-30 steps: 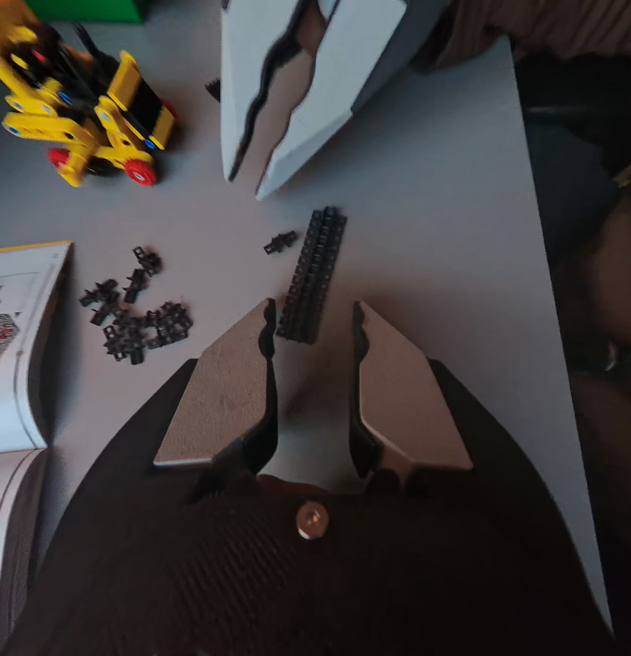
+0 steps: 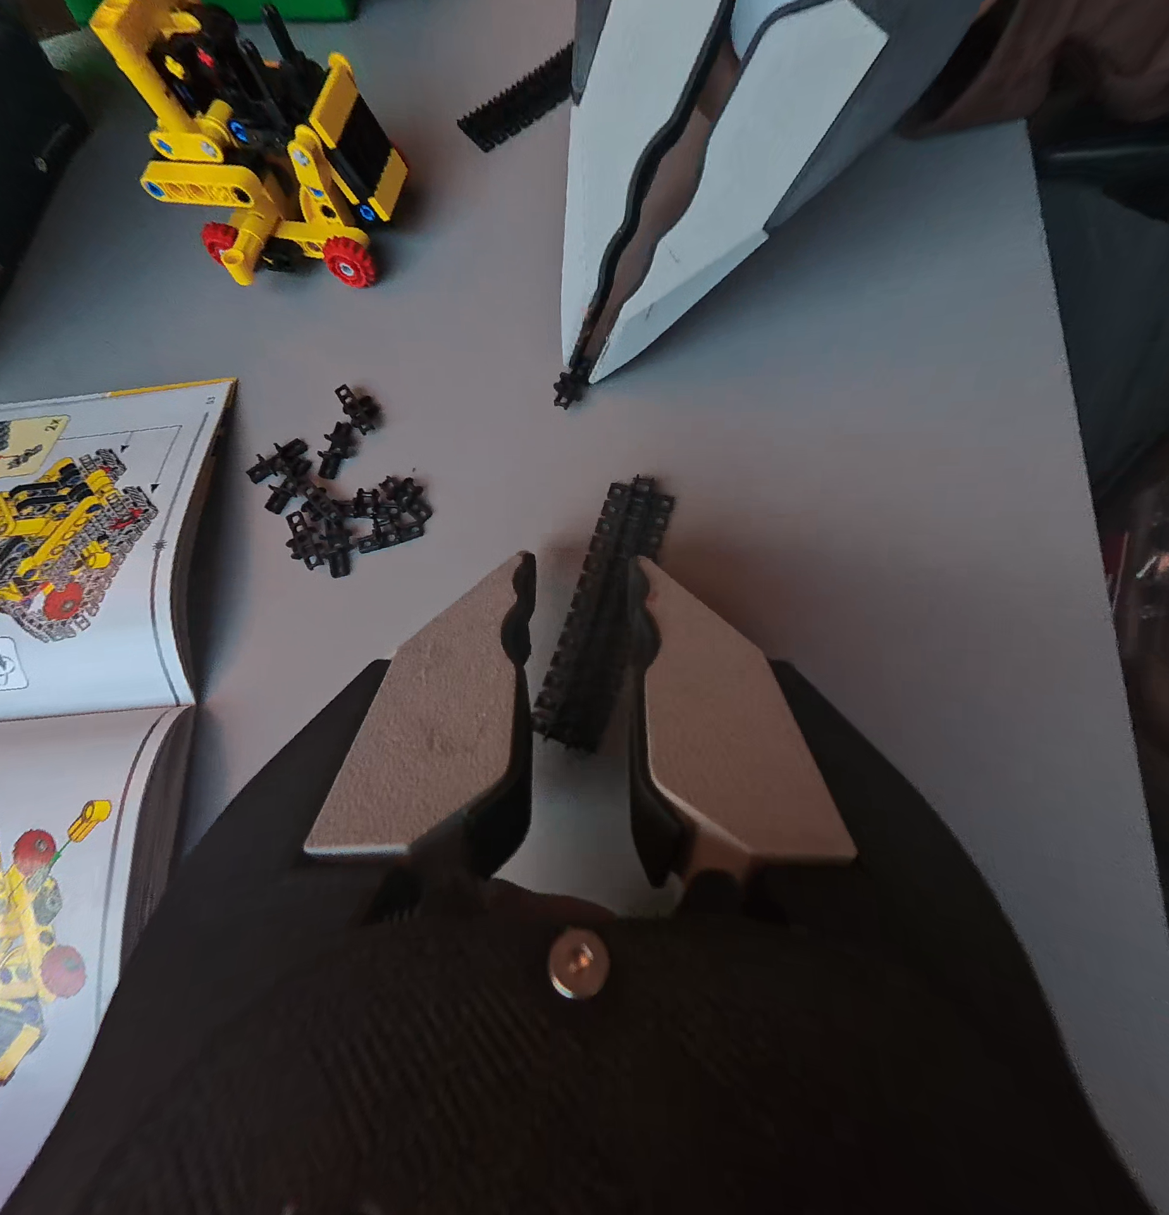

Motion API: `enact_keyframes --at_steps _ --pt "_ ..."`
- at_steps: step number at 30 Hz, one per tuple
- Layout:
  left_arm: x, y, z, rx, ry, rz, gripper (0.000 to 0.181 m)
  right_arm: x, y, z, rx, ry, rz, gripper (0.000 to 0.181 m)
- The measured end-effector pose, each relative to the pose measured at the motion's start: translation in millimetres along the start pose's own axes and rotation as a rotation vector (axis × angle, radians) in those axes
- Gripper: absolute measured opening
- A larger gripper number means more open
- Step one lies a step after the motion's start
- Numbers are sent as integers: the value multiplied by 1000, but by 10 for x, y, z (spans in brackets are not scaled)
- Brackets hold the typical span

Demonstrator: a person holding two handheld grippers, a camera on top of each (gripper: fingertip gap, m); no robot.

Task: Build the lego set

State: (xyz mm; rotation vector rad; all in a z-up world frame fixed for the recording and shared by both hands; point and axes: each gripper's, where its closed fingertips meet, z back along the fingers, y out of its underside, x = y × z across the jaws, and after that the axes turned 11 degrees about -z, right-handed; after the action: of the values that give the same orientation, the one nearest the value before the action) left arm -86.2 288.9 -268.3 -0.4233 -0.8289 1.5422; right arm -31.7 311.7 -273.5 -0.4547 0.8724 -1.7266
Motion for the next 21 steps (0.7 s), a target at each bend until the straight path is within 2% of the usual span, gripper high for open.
enact_keyframes --at_steps 5,10,13,16,18,21 --pt "87 -99 5 -45 -43 24 24 67 -82 77 -77 -6 64 2" --pt "93 -301 -36 -137 -23 92 23 117 -164 156 -155 0 111 2" --pt "144 -355 -58 -142 -97 11 20 136 -237 193 -196 -33 63 2" --pt "51 -402 -77 -142 -106 -73 17 148 -329 248 -266 -26 72 2" --pt "-5 -397 -133 -114 -77 -40 22 163 -387 276 -313 11 126 2" --pt "-130 -589 -125 -220 35 77 21 150 -395 273 -316 96 211 2"
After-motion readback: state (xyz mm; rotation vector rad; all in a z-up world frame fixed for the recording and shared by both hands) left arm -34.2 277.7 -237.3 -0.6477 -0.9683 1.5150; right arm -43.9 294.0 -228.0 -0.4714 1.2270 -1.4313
